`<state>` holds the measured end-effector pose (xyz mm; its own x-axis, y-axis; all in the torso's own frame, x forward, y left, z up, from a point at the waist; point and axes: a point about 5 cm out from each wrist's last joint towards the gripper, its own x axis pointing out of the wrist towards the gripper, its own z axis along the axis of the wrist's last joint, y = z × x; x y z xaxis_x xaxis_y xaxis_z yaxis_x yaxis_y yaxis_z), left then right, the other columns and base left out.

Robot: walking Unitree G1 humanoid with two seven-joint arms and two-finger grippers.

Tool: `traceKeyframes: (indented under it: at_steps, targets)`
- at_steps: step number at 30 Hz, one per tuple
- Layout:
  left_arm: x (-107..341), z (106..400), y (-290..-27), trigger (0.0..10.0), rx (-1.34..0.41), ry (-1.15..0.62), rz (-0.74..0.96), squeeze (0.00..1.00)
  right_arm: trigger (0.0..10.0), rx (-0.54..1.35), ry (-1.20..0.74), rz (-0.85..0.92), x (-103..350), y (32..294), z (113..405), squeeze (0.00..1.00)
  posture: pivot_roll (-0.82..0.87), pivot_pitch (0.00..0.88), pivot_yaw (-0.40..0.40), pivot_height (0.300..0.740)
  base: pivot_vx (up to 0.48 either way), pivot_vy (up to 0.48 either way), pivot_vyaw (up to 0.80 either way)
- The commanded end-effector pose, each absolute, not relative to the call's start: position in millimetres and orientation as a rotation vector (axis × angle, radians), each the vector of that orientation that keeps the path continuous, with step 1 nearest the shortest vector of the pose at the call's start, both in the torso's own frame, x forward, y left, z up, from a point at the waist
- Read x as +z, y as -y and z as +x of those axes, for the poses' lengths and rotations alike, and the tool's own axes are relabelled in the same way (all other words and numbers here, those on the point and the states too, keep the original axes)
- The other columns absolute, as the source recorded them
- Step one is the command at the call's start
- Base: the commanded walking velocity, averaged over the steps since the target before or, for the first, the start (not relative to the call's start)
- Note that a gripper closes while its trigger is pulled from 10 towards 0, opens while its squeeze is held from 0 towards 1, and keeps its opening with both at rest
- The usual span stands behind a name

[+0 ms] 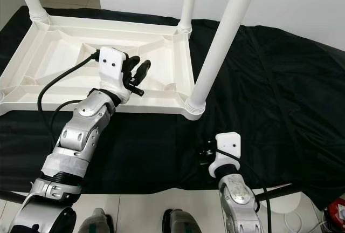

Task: Building children table

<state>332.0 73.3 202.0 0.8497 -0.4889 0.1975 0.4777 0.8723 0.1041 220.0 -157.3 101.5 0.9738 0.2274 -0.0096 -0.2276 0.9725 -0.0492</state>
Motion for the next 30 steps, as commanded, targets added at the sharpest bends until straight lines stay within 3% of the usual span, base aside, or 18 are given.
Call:
traceKeyframes:
  at_steps: [1, 2, 4, 5, 14, 20, 30]
  targets:
    - [206, 334, -70, 10.0, -0.504, 0.242, 0.085, 0.00, 0.0, 0.296, 0.007, -0.033, 106, 150, 221, 0.00, -0.05, 0.060, -0.055, 0.740, 0.000, 0.000, 0.00]
    - [207, 335, -70, 10.0, -0.507, 0.243, 0.096, 0.00, 4.4, 0.353, 0.017, -0.023, 110, 143, 223, 0.00, -0.05, 0.062, -0.050, 0.740, 0.000, 0.000, 0.00]
    - [207, 335, -70, 10.0, -0.507, 0.243, 0.096, 0.00, 4.4, 0.353, 0.017, -0.023, 110, 143, 223, 0.00, -0.05, 0.062, -0.050, 0.740, 0.000, 0.000, 0.00]
    - [208, 335, -70, 10.0, -0.512, 0.240, 0.103, 0.00, 10.0, 0.392, 0.030, -0.017, 114, 138, 225, 0.00, -0.04, 0.065, -0.046, 0.740, 0.000, 0.000, 0.00]
    - [195, 334, -81, 10.0, -0.486, 0.204, 0.214, 0.00, 10.0, 0.462, 0.119, 0.083, 134, 120, 241, 0.00, 0.00, 0.075, -0.039, 0.740, 0.000, 0.000, 0.00]
    - [171, 339, -98, 10.0, -0.398, 0.078, 0.324, 0.00, 10.0, 0.567, 0.145, 0.173, 148, 107, 257, 0.00, 0.02, 0.079, -0.031, 0.740, 0.000, 0.000, 0.00]
    - [159, 337, -120, 10.0, -0.414, 0.030, 0.468, 0.00, 10.0, 0.540, 0.176, 0.192, 160, 121, 282, 0.00, 0.03, 0.077, -0.033, 0.740, 0.000, 0.000, 0.00]
